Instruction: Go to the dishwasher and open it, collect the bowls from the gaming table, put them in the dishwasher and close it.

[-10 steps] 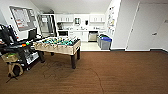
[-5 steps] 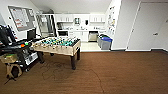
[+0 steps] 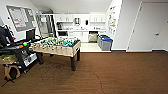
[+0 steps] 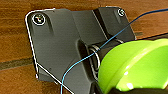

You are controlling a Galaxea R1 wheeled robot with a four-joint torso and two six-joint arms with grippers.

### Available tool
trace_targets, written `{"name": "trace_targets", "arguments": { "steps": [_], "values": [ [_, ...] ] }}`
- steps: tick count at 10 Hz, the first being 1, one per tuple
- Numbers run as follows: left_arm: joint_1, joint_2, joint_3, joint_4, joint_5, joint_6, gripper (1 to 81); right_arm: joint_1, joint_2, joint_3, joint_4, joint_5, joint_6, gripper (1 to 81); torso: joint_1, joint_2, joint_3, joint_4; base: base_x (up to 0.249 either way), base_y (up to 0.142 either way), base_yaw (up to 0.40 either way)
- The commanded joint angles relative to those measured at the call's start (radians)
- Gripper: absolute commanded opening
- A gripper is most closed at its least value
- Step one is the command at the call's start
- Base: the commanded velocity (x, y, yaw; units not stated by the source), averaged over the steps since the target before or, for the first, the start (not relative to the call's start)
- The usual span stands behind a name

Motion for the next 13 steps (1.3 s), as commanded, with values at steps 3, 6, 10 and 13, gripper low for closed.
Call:
{"name": "trace_targets", "arguments": {
  "steps": [3, 6, 10, 13],
  "values": [
    [-0.027, -0.015, -0.003, 0.000, 0.028, 0.004, 1.0, 0.037, -0.005, -0.001, -0.011, -0.043, -0.002, 1.0, 0.000, 0.000, 0.000, 0.000, 0.113, 0.000, 0.000],
    [-0.027, -0.015, -0.003, 0.001, 0.028, 0.002, 1.0, 0.039, -0.003, 0.000, -0.011, -0.046, -0.002, 1.0, 0.000, 0.000, 0.000, 0.000, 0.114, 0.000, 0.000],
    [-0.027, -0.015, -0.003, 0.001, 0.028, 0.002, 1.0, 0.040, -0.003, -0.001, -0.011, -0.048, -0.002, 1.0, 0.000, 0.000, 0.000, 0.000, 0.113, -0.077, 0.000],
    [-0.027, -0.015, -0.003, 0.000, 0.028, 0.002, 1.0, 0.040, -0.003, -0.001, -0.011, -0.048, -0.002, 1.0, 0.001, 0.000, 0.000, 0.000, 0.113, -0.082, 0.000]
  ]
}}
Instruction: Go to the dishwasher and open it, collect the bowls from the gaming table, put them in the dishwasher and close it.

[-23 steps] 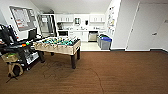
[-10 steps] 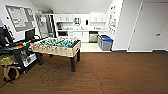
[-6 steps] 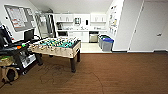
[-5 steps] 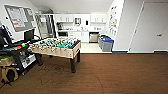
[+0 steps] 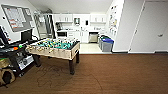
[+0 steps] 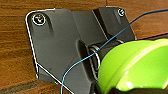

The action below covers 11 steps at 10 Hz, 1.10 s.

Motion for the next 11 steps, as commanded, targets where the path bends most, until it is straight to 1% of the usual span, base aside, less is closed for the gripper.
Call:
{"name": "trace_targets", "arguments": {
  "steps": [1, 2, 11],
  "values": [
    [-0.027, -0.015, -0.003, 0.000, 0.029, 0.003, 1.0, 0.033, -0.003, -0.001, -0.011, -0.043, -0.002, 1.0, 0.000, 0.000, 0.000, 0.000, 0.113, -0.082, 0.000],
    [-0.027, -0.015, -0.003, 0.000, 0.029, 0.003, 1.0, 0.033, -0.003, -0.001, -0.011, -0.043, -0.002, 1.0, 0.000, 0.000, 0.000, 0.000, 0.113, -0.064, 0.000],
    [-0.025, -0.016, -0.001, 0.000, 0.027, 0.004, 1.0, 0.032, -0.004, -0.001, -0.011, -0.042, -0.002, 1.0, -0.001, 0.000, 0.000, 0.000, 0.111, 0.000, 0.000]
  ]
}}
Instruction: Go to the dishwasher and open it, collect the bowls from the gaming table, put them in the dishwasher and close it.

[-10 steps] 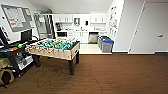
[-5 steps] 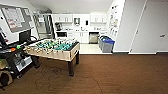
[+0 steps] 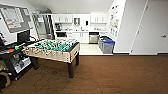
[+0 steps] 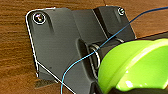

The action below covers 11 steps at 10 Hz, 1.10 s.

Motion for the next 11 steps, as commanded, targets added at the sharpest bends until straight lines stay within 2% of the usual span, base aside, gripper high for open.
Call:
{"name": "trace_targets", "arguments": {
  "steps": [1, 8, 11],
  "values": [
    [-0.029, -0.012, -0.003, 0.000, 0.027, 0.004, 1.0, 0.036, -0.005, 0.000, -0.010, -0.042, -0.002, 1.0, 0.000, 0.000, 0.000, 0.000, 0.133, 0.000, 0.000],
    [-0.029, -0.012, -0.003, 0.001, 0.027, 0.004, 1.0, 0.038, -0.003, 0.000, -0.010, -0.042, -0.002, 1.0, 0.001, 0.000, 0.000, 0.000, 0.138, 0.000, 0.000],
    [-0.030, -0.012, -0.003, 0.001, 0.027, 0.004, 1.0, 0.039, -0.003, 0.000, -0.010, -0.042, -0.002, 1.0, 0.001, 0.000, 0.000, 0.000, 0.143, -0.073, 0.000]
  ]
}}
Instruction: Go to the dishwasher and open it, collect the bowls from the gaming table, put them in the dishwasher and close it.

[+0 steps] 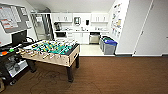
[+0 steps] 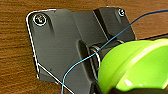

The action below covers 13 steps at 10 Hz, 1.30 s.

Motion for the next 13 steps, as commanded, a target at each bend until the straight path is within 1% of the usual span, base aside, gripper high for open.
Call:
{"name": "trace_targets", "arguments": {
  "steps": [1, 13],
  "values": [
    [-0.024, -0.011, -0.005, 0.001, 0.027, 0.004, 1.0, 0.035, -0.008, 0.000, -0.010, -0.042, -0.002, 1.0, 0.000, 0.000, 0.000, 0.000, 0.144, -0.074, 0.000],
    [-0.024, -0.011, -0.005, 0.006, 0.027, 0.002, 1.0, 0.041, -0.006, 0.002, -0.010, -0.045, -0.002, 1.0, 0.000, 0.000, 0.000, 0.000, 0.143, -0.081, 0.000]
  ]
}}
